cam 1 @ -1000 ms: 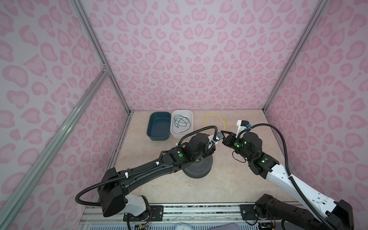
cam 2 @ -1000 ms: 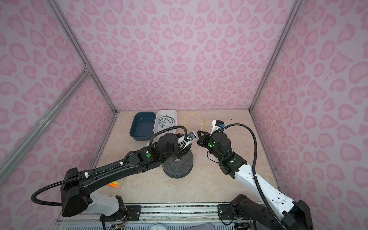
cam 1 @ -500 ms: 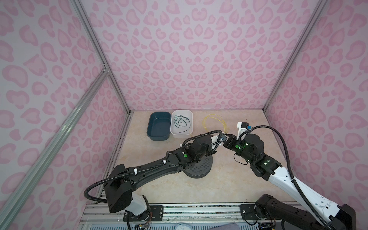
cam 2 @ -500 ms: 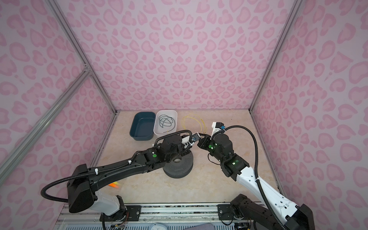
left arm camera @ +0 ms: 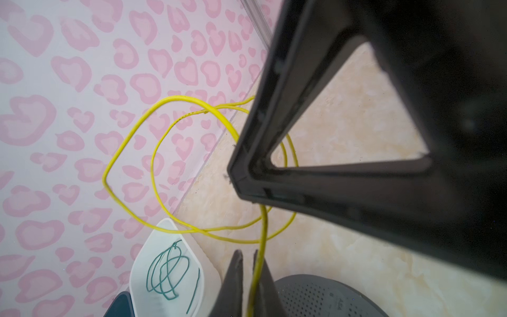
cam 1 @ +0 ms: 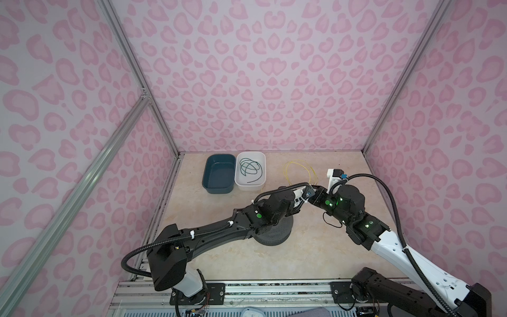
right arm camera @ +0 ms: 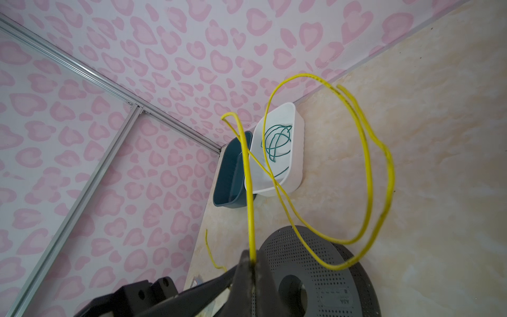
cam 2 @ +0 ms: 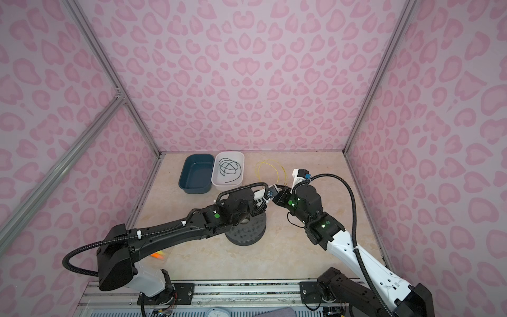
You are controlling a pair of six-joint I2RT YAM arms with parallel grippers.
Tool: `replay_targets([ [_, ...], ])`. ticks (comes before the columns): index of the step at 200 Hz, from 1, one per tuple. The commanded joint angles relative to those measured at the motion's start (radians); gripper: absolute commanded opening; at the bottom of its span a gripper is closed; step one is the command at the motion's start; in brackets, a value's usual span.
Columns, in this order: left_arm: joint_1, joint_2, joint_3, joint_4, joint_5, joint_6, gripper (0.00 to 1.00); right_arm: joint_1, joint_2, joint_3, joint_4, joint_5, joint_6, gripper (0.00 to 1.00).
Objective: Wrap the cables
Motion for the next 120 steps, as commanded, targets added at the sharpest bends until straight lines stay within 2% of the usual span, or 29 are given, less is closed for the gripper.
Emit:
replay_targets([
  [1,-0.010,0.005,0.006,0.029,-0.002,0.040,0.04,0.001,0.006,0.004,0.002,-0.020,-0.011,0.00],
  [10,-0.009,0.001,0.006,0.024,0.003,0.035,0.04,-0.016,0.006,0.007,0.004,-0.046,-0.013,0.00],
  [32,-0.008,-0.023,-0.006,0.036,0.020,0.000,0.04,-0.103,-0.005,0.019,-0.005,-0.140,0.009,0.29],
  [42,-0.005,-0.032,-0.011,0.044,0.021,-0.018,0.04,-0.145,-0.019,0.020,-0.008,-0.171,0.018,0.36],
  [68,0.013,-0.035,-0.006,0.030,0.033,-0.061,0.04,-0.209,-0.089,0.018,-0.039,-0.192,0.017,0.42],
  [120,0.035,-0.060,0.002,0.036,0.036,-0.147,0.04,-0.312,-0.195,0.037,-0.169,-0.169,-0.048,0.49],
])
